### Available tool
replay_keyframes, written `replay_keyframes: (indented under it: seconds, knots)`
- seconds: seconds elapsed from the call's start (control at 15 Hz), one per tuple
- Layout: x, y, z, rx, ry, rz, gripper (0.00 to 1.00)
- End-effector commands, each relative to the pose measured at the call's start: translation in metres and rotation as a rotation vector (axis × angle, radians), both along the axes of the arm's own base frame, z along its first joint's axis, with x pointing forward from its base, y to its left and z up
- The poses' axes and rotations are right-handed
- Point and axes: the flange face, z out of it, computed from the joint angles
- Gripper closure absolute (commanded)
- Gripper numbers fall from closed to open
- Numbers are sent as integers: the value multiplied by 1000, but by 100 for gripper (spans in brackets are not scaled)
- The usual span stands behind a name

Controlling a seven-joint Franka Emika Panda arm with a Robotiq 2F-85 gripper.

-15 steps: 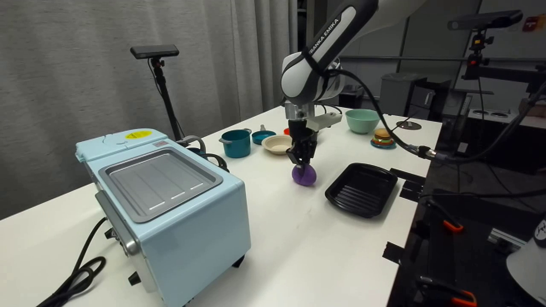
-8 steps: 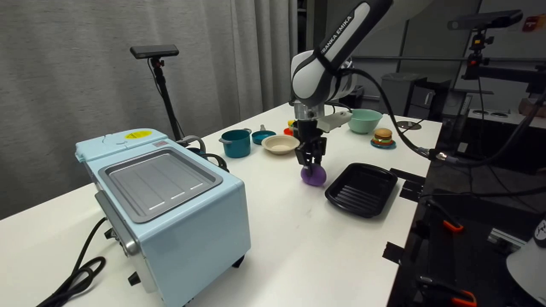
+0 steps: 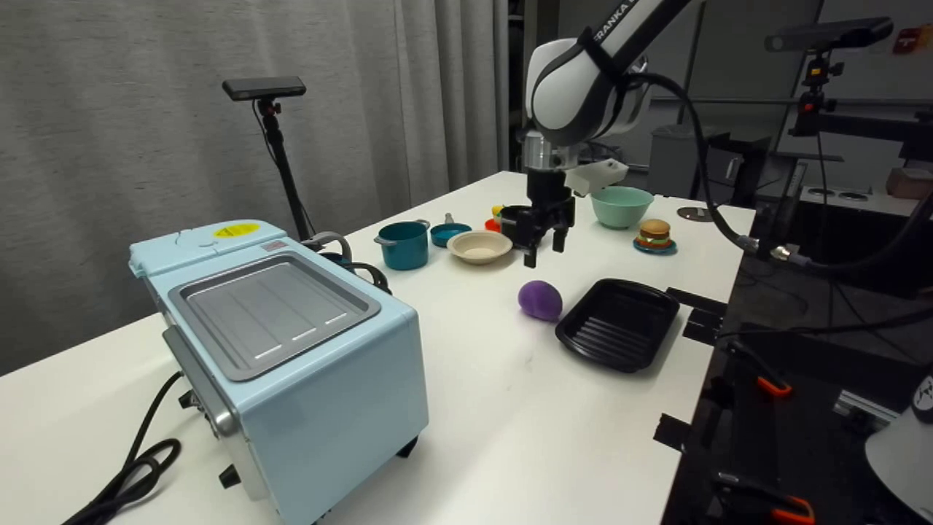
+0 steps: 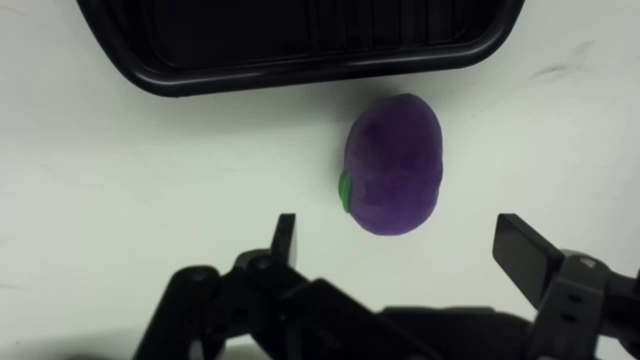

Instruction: Remove the plush toy from the white bowl and place it on the table

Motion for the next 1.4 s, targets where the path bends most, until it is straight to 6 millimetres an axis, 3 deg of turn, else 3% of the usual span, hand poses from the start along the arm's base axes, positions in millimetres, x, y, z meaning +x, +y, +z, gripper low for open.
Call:
replay_keyframes:
  seconds: [0.0,0.33,0.4,0.6,1.33]
  knots:
    - [-22,-5,38,-21,-88,7,0]
    - [-34,-9,73,-36,-144,-10,0]
    - [-20,-7,62,-20,-115,-17,0]
    - [-26,-9,71,-25,-129,-18,0]
    - [-27,-9,70,-25,-128,-18,0]
